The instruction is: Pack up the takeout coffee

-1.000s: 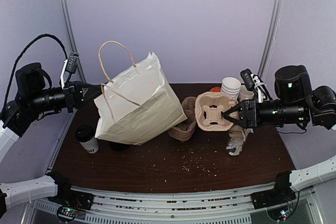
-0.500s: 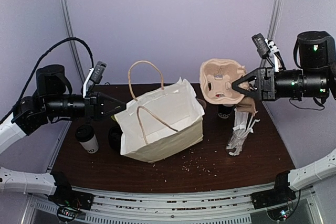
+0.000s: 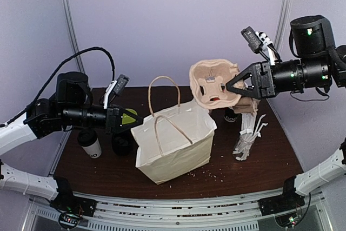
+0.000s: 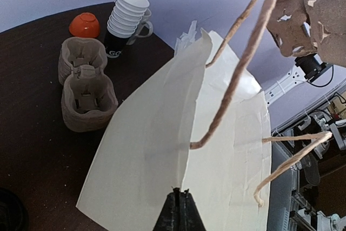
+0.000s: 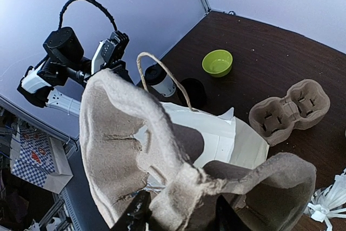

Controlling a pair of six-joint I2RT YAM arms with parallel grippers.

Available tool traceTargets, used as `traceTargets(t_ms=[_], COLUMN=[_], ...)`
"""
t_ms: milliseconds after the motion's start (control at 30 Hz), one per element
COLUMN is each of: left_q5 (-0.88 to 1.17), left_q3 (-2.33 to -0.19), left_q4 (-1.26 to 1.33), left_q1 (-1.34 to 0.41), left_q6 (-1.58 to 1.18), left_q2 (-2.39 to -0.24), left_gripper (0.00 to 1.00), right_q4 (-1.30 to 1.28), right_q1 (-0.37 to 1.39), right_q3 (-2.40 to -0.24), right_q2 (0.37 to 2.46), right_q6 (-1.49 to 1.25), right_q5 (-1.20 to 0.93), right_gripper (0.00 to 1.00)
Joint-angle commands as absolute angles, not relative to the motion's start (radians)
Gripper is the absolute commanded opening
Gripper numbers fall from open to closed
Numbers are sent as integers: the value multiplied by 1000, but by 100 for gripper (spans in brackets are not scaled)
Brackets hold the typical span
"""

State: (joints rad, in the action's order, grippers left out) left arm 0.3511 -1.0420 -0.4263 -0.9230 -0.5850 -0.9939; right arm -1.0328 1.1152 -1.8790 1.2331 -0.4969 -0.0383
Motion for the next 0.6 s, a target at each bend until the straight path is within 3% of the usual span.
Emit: traceTargets(t_ms=[0,567], left_q5=[323,311], left_q3=[-1055,-1042], left_q4=[-406,-412], left_q1=[-935,-948], left_q6=[-604,-604], left_q2=[-1011,-1081], left_gripper=[0,0], right_q4=[-1050,-1024], right_q1=[1122,1144], right_q3=[-1917,-1956], right_q2=[1276,1436], right_q6=[-477,-461], right_q5=[-100,-117], right_gripper=[34,35])
